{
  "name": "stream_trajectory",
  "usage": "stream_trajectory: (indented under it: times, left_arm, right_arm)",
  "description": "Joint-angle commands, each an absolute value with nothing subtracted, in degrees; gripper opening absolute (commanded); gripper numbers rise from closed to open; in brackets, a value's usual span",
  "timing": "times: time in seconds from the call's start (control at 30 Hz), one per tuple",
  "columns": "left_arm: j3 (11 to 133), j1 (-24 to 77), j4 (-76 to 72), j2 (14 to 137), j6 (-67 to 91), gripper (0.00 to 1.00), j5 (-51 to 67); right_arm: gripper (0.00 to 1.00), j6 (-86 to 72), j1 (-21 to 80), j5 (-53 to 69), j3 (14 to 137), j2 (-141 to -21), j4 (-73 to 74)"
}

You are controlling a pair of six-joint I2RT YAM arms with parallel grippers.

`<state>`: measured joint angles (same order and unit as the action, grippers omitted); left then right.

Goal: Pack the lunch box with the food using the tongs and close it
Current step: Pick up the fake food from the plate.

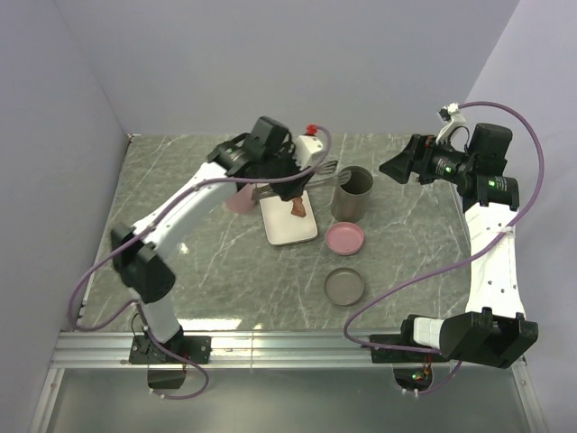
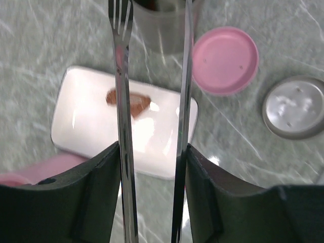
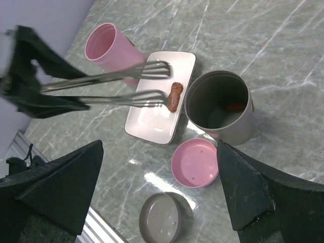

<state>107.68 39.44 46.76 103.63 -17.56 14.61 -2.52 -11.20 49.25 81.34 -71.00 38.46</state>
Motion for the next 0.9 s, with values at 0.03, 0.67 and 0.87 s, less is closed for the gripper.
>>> stream_trajectory:
  times: [0.03,0.67,0.87]
  left_arm:
    - [98.7,35.0,42.0,92.2,-10.8,0.55,15.9]
    - [82.3,33.6,40.4,90.1,-1.6,0.55,5.1]
    - [80.3,39.4,38.9,93.5,4.2,0.54,-2.4]
  right_arm:
    - [1.00,-2.2,-11.7,49.7,82.9,-70.8,36.9]
    - [1.00,5.0,-7.1,40.5,87.5,-72.2,43.4]
    - [1.00,4.8,-7.2,40.0,88.2,-72.2,43.9]
